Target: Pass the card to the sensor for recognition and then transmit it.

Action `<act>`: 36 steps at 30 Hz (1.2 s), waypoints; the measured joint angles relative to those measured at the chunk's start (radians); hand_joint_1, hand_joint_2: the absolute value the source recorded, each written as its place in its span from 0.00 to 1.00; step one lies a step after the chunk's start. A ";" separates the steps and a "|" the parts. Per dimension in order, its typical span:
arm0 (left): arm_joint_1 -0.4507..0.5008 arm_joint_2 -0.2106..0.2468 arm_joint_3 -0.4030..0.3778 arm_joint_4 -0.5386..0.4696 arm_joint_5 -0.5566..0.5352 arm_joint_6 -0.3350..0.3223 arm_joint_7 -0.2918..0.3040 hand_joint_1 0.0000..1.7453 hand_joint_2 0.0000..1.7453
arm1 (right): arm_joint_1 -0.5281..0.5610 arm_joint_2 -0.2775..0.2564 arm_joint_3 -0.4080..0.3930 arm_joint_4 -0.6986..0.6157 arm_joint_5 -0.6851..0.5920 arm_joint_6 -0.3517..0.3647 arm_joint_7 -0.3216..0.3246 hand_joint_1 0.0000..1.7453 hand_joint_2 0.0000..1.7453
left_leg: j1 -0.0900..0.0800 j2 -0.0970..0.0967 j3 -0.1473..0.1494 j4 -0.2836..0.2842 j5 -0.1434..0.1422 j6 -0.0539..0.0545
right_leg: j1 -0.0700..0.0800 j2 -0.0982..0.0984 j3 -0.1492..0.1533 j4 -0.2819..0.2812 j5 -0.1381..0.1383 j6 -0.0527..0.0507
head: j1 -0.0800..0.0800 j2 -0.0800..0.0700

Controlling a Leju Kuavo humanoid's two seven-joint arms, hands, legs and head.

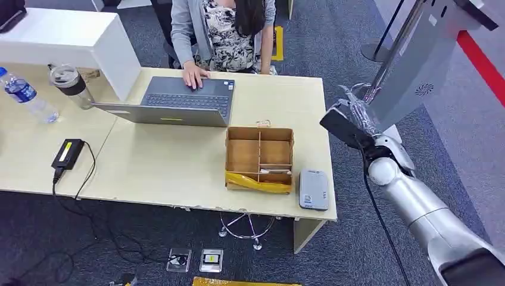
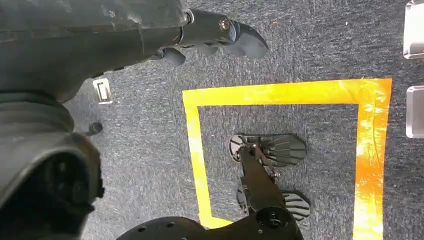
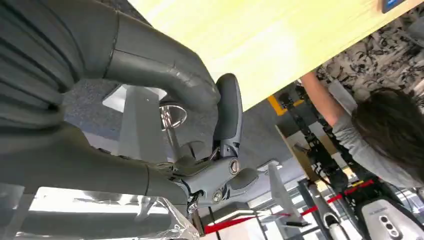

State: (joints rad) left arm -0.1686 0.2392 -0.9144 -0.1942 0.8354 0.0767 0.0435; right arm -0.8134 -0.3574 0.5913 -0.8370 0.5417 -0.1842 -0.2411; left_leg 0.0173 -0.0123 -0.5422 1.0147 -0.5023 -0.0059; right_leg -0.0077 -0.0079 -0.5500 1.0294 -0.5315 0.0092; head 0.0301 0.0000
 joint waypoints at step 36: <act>-0.001 -0.002 -0.017 0.000 -0.001 0.011 -0.002 0.00 0.00 | 0.024 -0.007 -0.028 -0.052 0.039 0.007 0.020 1.00 1.00 | 0.000 0.001 0.000 0.000 0.000 0.000 | 0.000 0.000 0.000 0.000 0.000 0.000 | 0.000 0.000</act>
State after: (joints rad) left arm -0.1701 0.2377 -0.9312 -0.1946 0.8343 0.0881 0.0416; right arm -0.7890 -0.3643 0.5631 -0.8888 0.5803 -0.1774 -0.2212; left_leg 0.0173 -0.0117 -0.5423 1.0147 -0.5024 -0.0059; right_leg -0.0077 -0.0075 -0.5503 1.0294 -0.5314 0.0092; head 0.0298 0.0000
